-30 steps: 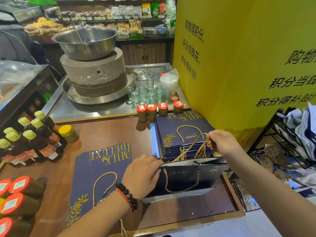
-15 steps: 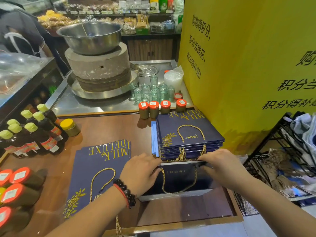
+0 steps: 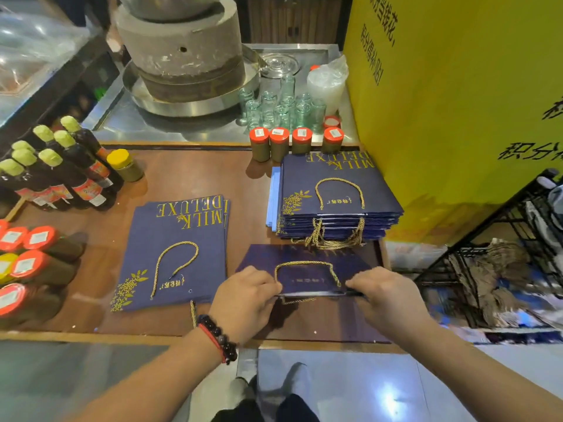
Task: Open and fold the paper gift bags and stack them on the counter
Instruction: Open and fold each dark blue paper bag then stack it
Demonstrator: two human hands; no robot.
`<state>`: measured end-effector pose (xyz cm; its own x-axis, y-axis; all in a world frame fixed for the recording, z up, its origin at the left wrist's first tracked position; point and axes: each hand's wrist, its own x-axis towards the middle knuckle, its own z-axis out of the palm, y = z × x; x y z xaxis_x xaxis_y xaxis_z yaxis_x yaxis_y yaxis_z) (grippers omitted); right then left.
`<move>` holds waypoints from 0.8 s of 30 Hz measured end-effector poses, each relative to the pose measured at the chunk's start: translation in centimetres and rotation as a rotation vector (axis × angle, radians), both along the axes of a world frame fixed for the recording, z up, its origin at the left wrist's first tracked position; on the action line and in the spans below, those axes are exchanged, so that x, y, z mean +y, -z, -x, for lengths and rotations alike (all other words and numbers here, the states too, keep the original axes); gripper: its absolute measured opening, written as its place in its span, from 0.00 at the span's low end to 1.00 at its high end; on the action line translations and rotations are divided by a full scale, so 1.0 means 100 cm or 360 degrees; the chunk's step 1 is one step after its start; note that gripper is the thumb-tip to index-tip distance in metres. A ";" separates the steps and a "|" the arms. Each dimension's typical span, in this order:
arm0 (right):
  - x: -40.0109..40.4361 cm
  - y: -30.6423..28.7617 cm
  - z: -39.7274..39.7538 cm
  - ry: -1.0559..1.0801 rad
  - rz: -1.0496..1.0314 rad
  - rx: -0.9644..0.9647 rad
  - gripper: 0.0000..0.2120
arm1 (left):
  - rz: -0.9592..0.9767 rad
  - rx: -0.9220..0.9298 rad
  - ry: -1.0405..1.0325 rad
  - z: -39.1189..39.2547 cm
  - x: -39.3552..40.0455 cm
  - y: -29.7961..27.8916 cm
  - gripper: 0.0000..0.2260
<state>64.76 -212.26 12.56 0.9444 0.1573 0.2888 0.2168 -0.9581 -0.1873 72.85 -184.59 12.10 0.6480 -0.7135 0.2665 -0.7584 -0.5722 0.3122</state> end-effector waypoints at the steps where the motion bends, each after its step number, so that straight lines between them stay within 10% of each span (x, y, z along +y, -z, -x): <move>1: 0.003 0.012 0.009 -0.0022 -0.0004 0.0057 0.12 | -0.0030 0.0052 0.0009 0.007 0.002 0.011 0.08; 24: 0.082 0.192 0.085 0.0573 -0.0025 0.0815 0.25 | -0.0708 0.0570 -0.0067 0.077 0.018 0.182 0.30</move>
